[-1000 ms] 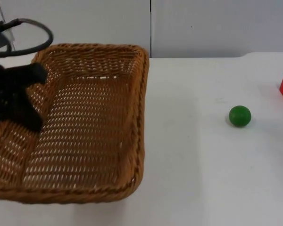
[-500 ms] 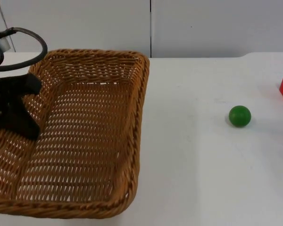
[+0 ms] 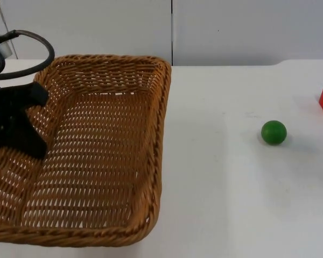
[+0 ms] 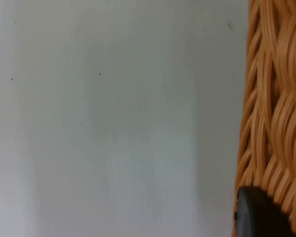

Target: Pick up the basket with the left hand and place the object to the left of the red cylinder into the basket with the right hand.

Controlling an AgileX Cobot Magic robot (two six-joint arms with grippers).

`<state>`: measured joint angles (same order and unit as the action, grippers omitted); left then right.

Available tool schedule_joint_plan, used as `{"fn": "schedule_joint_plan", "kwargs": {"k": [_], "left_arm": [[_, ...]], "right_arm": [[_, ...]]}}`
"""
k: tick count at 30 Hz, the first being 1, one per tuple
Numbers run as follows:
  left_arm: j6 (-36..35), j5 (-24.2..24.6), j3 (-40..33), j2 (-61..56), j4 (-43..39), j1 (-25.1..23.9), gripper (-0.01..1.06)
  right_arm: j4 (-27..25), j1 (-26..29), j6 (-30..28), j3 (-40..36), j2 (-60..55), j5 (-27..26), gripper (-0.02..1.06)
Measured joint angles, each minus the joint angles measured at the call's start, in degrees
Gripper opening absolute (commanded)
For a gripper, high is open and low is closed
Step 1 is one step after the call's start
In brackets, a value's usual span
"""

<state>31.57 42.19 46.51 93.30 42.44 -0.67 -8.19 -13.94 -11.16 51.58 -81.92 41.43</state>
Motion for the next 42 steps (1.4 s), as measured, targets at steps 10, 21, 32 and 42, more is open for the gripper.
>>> {"fn": "schedule_joint_plan", "kwargs": {"k": [10, 21, 32, 42], "left_arm": [[0.11, 0.0, 0.0, 0.0, 0.09, 0.0, 0.0], [0.11, 0.0, 0.0, 0.0, 0.09, 0.0, 0.0], [0.11, 0.0, 0.0, 0.0, 0.09, 0.0, 0.0], [0.11, -0.24, 0.0, 0.0, 0.09, 0.0, 0.0]], "right_arm": [[8.99, -3.69, 3.92, 18.77, -24.66, -3.92, 1.03], [9.4, -3.69, 4.05, 29.26, -41.41, -8.28, 1.03], [10.62, -3.69, 4.17, 29.44, -43.66, -11.13, 0.11], [10.74, -3.69, 4.17, 29.44, -29.15, 2.44, 0.0]]}}
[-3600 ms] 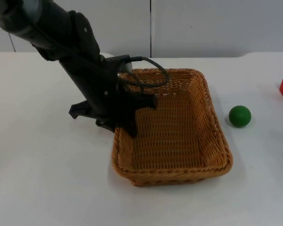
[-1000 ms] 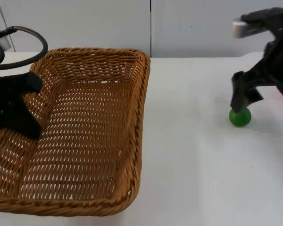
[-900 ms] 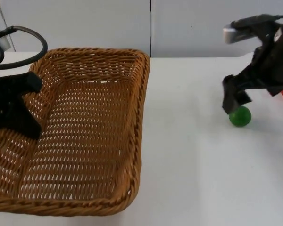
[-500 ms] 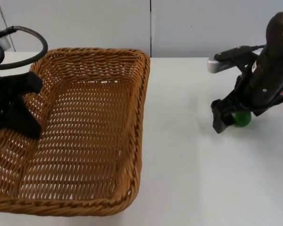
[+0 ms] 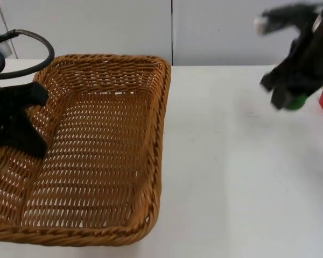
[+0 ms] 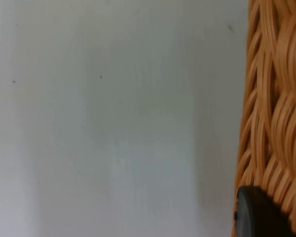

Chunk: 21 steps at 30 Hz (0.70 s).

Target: Pick up the basket with the left hand and place the object to the left of the red cylinder into the basket with the right hand.

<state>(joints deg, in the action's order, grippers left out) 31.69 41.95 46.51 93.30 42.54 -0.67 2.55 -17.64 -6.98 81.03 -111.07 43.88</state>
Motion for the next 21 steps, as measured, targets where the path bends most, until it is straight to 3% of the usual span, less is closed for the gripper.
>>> {"fn": "schedule_joint_plan", "kwargs": {"k": [10, 21], "left_arm": [[0.0, -0.21, 0.0, 0.0, 0.0, 0.0, 0.0], [0.0, -0.31, 0.0, 0.0, 0.0, 0.0, 0.0]], "right_arm": [[0.0, 0.0, 0.0, 0.0, 15.48, 11.33, 0.0], [-0.17, 0.0, 0.0, 0.0, 22.09, 15.08, 0.0]]}}
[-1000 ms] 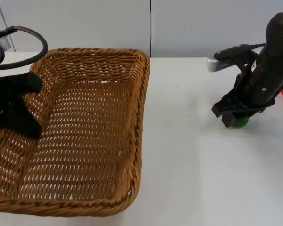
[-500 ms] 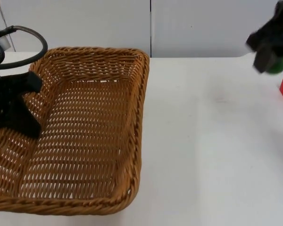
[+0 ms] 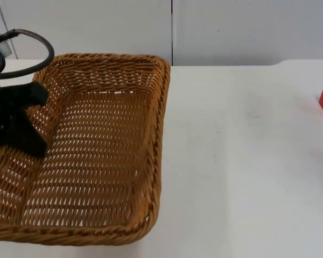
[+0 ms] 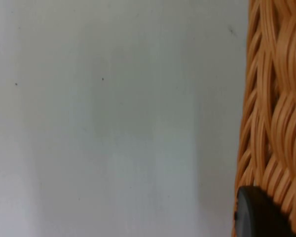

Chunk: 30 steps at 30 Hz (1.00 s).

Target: Pick up the basket with the left hand and place the object to the left of the red cylinder into the basket with the right hand.

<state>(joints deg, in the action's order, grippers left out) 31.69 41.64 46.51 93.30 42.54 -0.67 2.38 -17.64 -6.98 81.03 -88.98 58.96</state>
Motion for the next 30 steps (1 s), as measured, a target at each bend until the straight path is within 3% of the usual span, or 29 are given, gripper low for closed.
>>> {"fn": "schedule_joint_plan", "kwargs": {"k": [11, 17, 19, 22, 24, 30], "left_arm": [[0.0, 0.0, 0.0, 0.0, 0.0, 0.0, 0.0], [0.0, -0.12, 0.0, 0.0, 0.0, 0.0, 0.0], [0.0, -0.12, 0.0, 0.0, 0.0, 0.0, 0.0], [0.0, -0.12, 0.0, 0.0, 0.0, 0.0, 0.0], [0.0, 0.0, 0.0, 0.0, 0.0, 0.0, 0.0], [0.0, 0.66, 0.0, 0.0, 0.0, 0.0, 0.0]], "right_arm": [[-7.34, -2.11, -3.29, 0.0, 0.14, -0.11, 0.0], [-8.21, -10.94, -4.3, 0.0, 0.14, -3.24, 0.0], [-8.44, -16.82, -5.28, 0.0, -0.26, -6.92, 0.0], [-8.44, -19.7, -6.12, 0.0, -1.03, -9.34, 0.0], [-8.54, -24.2, -7.21, 0.0, -3.62, -14.58, 0.0], [-8.76, -28.62, -8.3, 0.0, -11.11, -25.03, 0.0]]}}
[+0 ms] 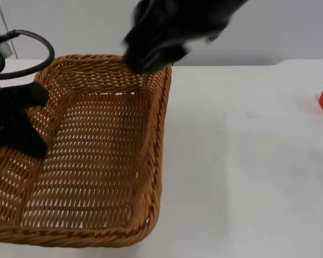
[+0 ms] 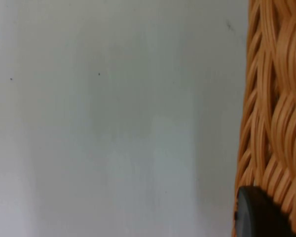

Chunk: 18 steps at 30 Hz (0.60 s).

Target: Pick up the basket with the left hand and place the object to the left of the red cylinder into the basket with the right hand.

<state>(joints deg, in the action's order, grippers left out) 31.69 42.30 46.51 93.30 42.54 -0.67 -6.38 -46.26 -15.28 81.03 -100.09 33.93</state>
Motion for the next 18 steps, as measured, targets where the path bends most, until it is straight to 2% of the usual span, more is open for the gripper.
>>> {"fn": "schedule_joint_plan", "kwargs": {"k": [3, 6, 7, 8, 9, 11, 12, 14, 16, 18], "left_arm": [[0.0, 0.09, 0.0, 0.0, 0.0, 0.0, 0.0], [0.0, 0.09, 0.0, 0.0, 0.12, 0.0, 0.0], [0.0, 0.09, 0.0, 0.0, 0.12, 0.0, 0.0], [0.0, 0.09, 0.0, 0.0, 0.25, 0.0, 0.0], [0.0, 0.09, 0.0, 0.0, 0.39, 0.0, 0.0], [0.0, 0.09, 0.0, 0.0, 0.39, 0.0, 0.0], [0.0, 0.09, 0.0, 0.0, 0.48, 0.0, 0.0], [0.0, 0.09, 0.0, 0.0, 0.48, 0.0, 0.0], [0.0, 0.09, 0.0, 0.0, 0.48, 0.0, 0.0], [0.0, 0.09, 0.0, 0.0, 0.48, 0.0, 0.0]], "right_arm": [[-0.02, -0.22, -0.14, 0.0, -4.17, -3.62, 0.03], [-0.02, -0.22, -0.14, 0.0, -8.4, -7.56, 0.18], [-0.02, -0.22, -0.14, 0.0, -8.4, -7.56, 0.27], [-0.12, -0.33, -0.14, 0.0, -9.63, -8.64, 0.27], [-0.12, -0.33, -0.14, 0.0, -10.51, -9.68, 0.43], [-0.12, -0.33, -0.14, 0.0, -11.32, -10.22, 0.62], [-0.12, -0.33, -0.14, 0.0, -11.75, -10.63, 0.62], [-0.12, -0.33, -0.14, 0.0, -11.59, -10.98, 0.76], [0.12, -0.33, -0.14, 0.0, -10.91, -10.98, 0.81], [1.59, -0.33, -0.14, 0.0, -8.65, -10.44, 0.82]]}}
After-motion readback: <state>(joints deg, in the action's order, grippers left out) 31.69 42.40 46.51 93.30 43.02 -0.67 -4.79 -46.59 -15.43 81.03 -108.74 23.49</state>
